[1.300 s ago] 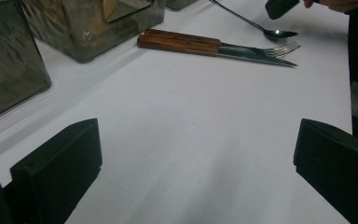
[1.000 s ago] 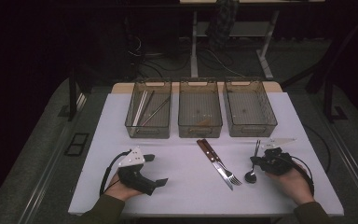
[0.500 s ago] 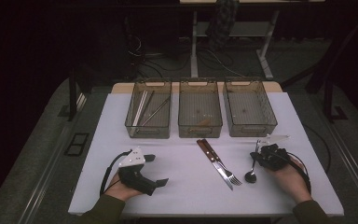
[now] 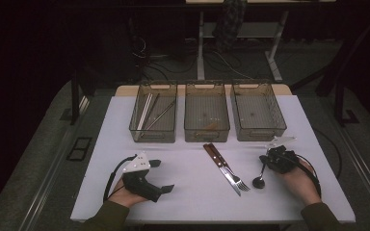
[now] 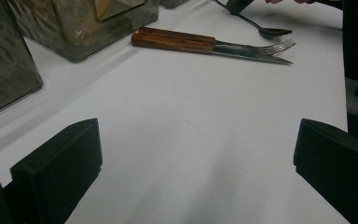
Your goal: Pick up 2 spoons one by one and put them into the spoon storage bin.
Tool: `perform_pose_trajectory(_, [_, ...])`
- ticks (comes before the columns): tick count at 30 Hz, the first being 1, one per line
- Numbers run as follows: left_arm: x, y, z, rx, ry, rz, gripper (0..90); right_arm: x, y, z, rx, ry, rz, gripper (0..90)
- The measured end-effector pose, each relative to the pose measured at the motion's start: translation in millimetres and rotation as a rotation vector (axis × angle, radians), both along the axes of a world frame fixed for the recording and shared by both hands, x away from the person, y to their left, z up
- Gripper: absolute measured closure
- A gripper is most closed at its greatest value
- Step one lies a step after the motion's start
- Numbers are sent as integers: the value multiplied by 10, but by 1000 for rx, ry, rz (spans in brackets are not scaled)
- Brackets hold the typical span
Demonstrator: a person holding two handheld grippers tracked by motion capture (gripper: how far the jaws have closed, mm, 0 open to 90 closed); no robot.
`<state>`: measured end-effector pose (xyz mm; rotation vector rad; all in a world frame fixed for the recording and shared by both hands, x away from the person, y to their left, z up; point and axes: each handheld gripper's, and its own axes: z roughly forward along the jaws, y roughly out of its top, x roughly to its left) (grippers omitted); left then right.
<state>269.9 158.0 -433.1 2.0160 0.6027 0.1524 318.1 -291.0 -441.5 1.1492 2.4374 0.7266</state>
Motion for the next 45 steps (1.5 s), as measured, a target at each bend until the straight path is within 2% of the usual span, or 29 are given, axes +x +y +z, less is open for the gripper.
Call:
perform_pose_trajectory(22, [-3, -12, 1, -8, 1, -15, 0, -274, -234, 58, -23, 74, -24, 899])
perform_pose_trajectory(41, [-5, -12, 4, -8, -1, -22, 0, -617, -326, 82, 0, 117, 4, 899])
perform_pose_trajectory(45, [1, -16, 1, -9, 0, -23, 0, -671, -354, 75, 19, 117, 8, 898])
